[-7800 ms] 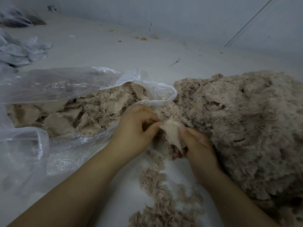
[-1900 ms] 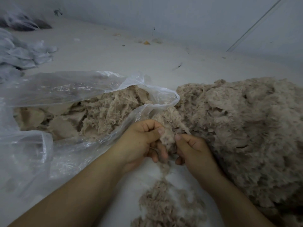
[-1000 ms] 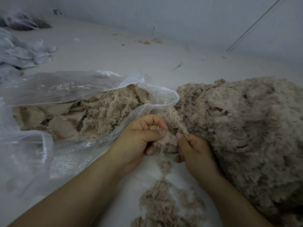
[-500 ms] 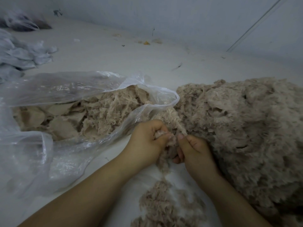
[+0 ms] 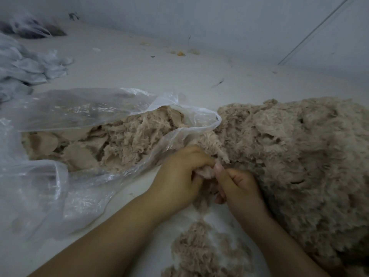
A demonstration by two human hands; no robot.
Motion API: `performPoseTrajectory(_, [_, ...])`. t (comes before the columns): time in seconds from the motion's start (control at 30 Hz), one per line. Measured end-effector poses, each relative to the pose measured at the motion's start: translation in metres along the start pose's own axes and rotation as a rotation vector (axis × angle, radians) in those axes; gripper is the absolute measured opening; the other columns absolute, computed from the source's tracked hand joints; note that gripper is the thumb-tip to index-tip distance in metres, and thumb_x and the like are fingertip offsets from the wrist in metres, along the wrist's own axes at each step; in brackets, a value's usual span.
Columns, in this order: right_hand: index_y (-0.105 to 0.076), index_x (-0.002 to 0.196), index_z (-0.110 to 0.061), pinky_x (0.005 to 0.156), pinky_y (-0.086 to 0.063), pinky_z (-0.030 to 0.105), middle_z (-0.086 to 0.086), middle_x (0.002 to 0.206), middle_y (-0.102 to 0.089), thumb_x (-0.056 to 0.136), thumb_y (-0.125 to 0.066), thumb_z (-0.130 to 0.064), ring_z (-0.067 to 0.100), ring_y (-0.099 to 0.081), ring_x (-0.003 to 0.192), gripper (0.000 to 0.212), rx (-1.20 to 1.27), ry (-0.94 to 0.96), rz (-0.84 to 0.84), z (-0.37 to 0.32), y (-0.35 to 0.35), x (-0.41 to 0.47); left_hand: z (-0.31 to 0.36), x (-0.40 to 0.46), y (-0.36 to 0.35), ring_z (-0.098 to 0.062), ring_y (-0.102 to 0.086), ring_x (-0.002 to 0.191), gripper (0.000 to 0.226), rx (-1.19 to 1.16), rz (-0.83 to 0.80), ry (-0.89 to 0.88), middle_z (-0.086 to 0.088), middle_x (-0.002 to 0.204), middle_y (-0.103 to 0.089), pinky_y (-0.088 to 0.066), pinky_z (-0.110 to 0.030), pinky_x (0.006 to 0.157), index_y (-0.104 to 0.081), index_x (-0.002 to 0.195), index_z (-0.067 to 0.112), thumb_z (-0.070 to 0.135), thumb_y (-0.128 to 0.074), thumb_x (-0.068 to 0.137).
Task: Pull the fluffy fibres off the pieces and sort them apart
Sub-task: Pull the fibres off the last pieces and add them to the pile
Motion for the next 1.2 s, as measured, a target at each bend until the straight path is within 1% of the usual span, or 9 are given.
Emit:
performPoseTrajectory(0.17, [-0.065,0.067,-0.019,0.048,-0.047,0.031,-0.005,0.049,-0.051,0.081,-0.049,-0.068,0.009,-0.054,0.047,0.053,0.078,-0.022,-0.006,0.003,0.001,0.001,0.003,-0.003,-0.005,-0.010,-0.059,0.080,0.043,-0.030,-0.055,-0.046,0.000,0.086,-0.062,-0.050,-0.023,0.068,-0.071,0.090,0.008,-0.018,-0.049,0.064])
performPoseTrajectory(0.3, [-0.069,0.071,-0.027,0.053,-0.050,0.027,-0.008,0.052,-0.054,0.081,-0.049,-0.058,0.006,-0.056,0.052,0.038,0.111,-0.055,-0.040,0.009,-0.002,0.000,-0.025,-0.006,-0.005,-0.019,-0.055,0.062,0.034,-0.450,0.038,0.462,-0.001,0.071,-0.060,-0.047,-0.032,0.049,-0.059,0.091,0.009,-0.019,-0.044,0.081])
performPoseTrajectory(0.37, [-0.069,0.071,-0.029,0.053,-0.050,0.025,-0.009,0.054,-0.054,0.082,-0.048,-0.058,0.005,-0.056,0.053,0.037,0.113,-0.043,-0.050,0.007,-0.003,0.000,-0.032,-0.012,-0.010,-0.026,-0.051,0.052,0.004,-0.574,0.038,0.615,-0.009,0.066,-0.057,-0.044,-0.030,0.041,-0.059,0.091,0.003,0.001,-0.062,0.090])
performPoseTrajectory(0.4, [-0.069,0.073,-0.030,0.054,-0.049,0.025,-0.009,0.054,-0.054,0.083,-0.047,-0.058,0.005,-0.056,0.054,0.037,0.105,-0.037,-0.057,0.006,-0.003,-0.001,-0.033,-0.013,-0.013,-0.025,-0.048,0.048,0.015,-0.595,0.013,0.647,-0.012,0.065,-0.054,-0.041,-0.028,0.040,-0.060,0.090,0.001,0.014,-0.068,0.089])
performPoseTrajectory(0.47, [-0.070,0.078,-0.030,0.054,-0.050,0.024,-0.009,0.055,-0.055,0.083,-0.046,-0.059,0.004,-0.056,0.054,0.038,0.107,-0.039,-0.073,0.004,-0.003,-0.002,-0.031,-0.014,-0.019,-0.020,-0.043,0.042,0.024,-0.625,-0.047,0.648,-0.014,0.062,-0.048,-0.035,-0.023,0.039,-0.060,0.086,0.001,0.022,-0.071,0.085])
performPoseTrajectory(0.67, [-0.070,0.079,-0.026,0.053,-0.048,0.024,-0.005,0.056,-0.055,0.077,-0.055,-0.065,0.006,-0.054,0.055,0.042,0.237,-0.044,-0.108,-0.006,-0.006,-0.003,-0.029,-0.011,-0.016,-0.019,-0.041,0.043,0.013,-0.629,0.046,0.589,-0.018,0.057,-0.049,-0.034,-0.020,0.043,-0.060,0.081,0.005,0.002,-0.072,0.083])
performPoseTrajectory(0.83, [-0.071,0.082,-0.028,0.056,-0.052,0.032,0.008,0.072,-0.069,0.073,-0.067,-0.056,0.013,-0.062,0.062,0.030,0.140,0.031,-0.165,-0.012,-0.011,-0.005,-0.030,-0.013,-0.017,-0.018,-0.041,0.038,0.021,-0.667,0.042,0.641,-0.016,0.052,-0.050,-0.030,-0.016,0.039,-0.060,0.071,0.007,0.009,-0.064,0.091])
performPoseTrajectory(1.0, [-0.062,0.067,-0.022,0.061,-0.053,0.056,-0.004,0.053,-0.055,0.075,-0.051,-0.052,0.008,-0.059,0.051,0.033,0.038,-0.049,-0.064,-0.002,-0.002,-0.004,-0.030,-0.014,-0.016,-0.013,-0.032,0.033,0.028,-0.791,-0.024,0.670,-0.006,0.046,-0.045,-0.025,-0.014,0.038,-0.059,0.067,0.012,0.014,-0.060,0.094])
performPoseTrajectory(1.2, [-0.073,0.087,-0.025,0.055,-0.050,0.026,0.004,0.075,-0.072,0.078,-0.064,-0.051,0.010,-0.065,0.065,0.029,0.231,-0.017,-0.149,-0.006,-0.009,-0.007,-0.024,-0.013,-0.017,-0.011,-0.036,0.036,0.027,-0.662,-0.028,0.641,-0.007,0.047,-0.046,-0.029,-0.016,0.037,-0.061,0.067,0.007,0.017,-0.063,0.092])
Point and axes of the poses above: each hand's wrist, its own x-axis towards the middle knuckle, its own y-axis out of the back of the hand, z = x × y, the point moved 7 cm from there along x, towards the middle knuckle
